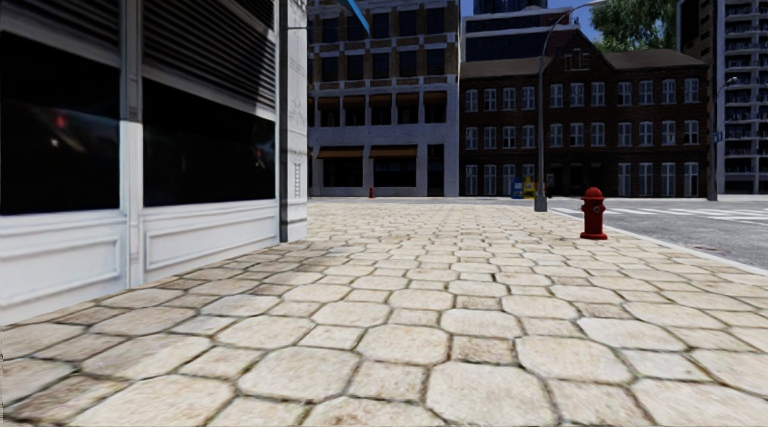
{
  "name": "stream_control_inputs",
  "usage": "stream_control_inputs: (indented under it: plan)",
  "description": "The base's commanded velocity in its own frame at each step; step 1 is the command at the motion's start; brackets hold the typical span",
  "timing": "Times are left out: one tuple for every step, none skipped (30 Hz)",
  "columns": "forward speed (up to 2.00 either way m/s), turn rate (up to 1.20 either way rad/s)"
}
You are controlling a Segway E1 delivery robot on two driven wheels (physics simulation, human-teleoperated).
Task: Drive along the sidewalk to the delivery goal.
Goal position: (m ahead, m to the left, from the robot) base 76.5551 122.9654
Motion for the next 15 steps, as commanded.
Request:
stream_control_inputs:
  plan:
    - [2.0,0.0]
    - [2.0,0.0]
    - [2.0,0.0]
    - [2.0,0.0]
    - [2.0,0.0]
    - [2.0,0.0]
    - [2.0,0.0]
    - [2.0,0.0]
    - [2.0,0.0]
    - [2.0,0.0]
    - [2.0,0.0]
    - [2.0,0.0]
    - [2.0,0.0]
    - [2.0,0.0]
    - [2.0,0.0]
